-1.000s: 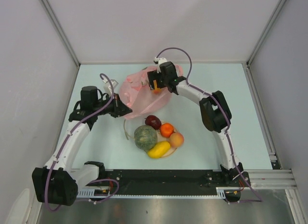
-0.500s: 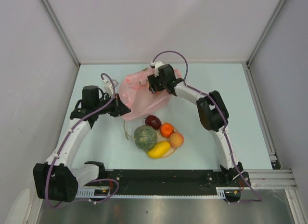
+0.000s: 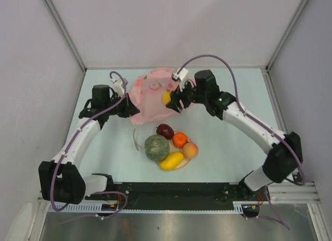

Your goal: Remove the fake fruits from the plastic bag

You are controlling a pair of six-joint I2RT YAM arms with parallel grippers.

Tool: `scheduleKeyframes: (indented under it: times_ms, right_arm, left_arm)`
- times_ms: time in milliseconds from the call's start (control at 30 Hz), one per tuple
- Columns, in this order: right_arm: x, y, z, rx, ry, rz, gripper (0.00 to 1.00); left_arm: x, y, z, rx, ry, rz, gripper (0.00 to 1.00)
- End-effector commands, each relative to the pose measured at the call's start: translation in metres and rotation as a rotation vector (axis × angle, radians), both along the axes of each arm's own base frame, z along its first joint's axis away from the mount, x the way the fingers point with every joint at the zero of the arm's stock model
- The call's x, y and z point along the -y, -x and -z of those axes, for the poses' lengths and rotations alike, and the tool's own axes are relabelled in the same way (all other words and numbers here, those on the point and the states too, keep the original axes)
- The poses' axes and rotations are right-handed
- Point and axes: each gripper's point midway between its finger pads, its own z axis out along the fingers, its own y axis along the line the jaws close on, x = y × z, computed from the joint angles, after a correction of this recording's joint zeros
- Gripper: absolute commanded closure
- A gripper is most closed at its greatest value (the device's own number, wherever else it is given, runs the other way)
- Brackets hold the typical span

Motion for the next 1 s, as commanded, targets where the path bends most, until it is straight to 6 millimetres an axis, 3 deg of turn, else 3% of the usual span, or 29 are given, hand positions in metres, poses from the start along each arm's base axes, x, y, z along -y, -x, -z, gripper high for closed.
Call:
scheduleKeyframes:
  times_ms: [0,67,100,200,267,367,400,667,967]
  right_arm:
    - [0.012,0.083,0.025,-0.031,0.113,-0.206,0.62]
    - [0.015,0.117,0.038,-0.028,0.156,-0.292,0.62]
    - [0.015,0.125,0.042,-0.028,0.169,-0.314,0.62]
    - [0.019,0.154,0.061,-0.006,0.225,-0.402,0.61]
    - [0.022,0.166,0.078,0.018,0.282,-0.459,0.62]
    - [0.023,0.177,0.084,0.035,0.312,-0.510,0.61]
    - [0.023,0.179,0.086,0.047,0.323,-0.528,0.62]
    - [0.026,0.193,0.098,0.023,0.341,-0.549,0.61]
    - [0.032,0.185,0.117,0.020,0.361,-0.478,0.57]
  left_arm:
    - [-0.006,-0.039,-0.059,0.262,-0.040,-0.061,1.00]
    - [-0.008,-0.050,-0.077,0.327,-0.036,-0.085,1.00]
    - [-0.007,-0.057,-0.096,0.373,-0.030,-0.087,1.00]
    - [-0.005,-0.071,-0.117,0.398,-0.019,-0.094,1.00]
    - [-0.006,-0.074,-0.117,0.390,-0.012,-0.112,1.00]
    - [-0.008,-0.069,-0.095,0.317,-0.017,-0.135,1.00]
    - [-0.009,-0.064,-0.084,0.294,-0.018,-0.138,1.00]
    - [-0.013,-0.039,-0.079,0.313,-0.022,-0.131,1.00]
    - [-0.015,-0.028,-0.083,0.331,-0.026,-0.125,1.00]
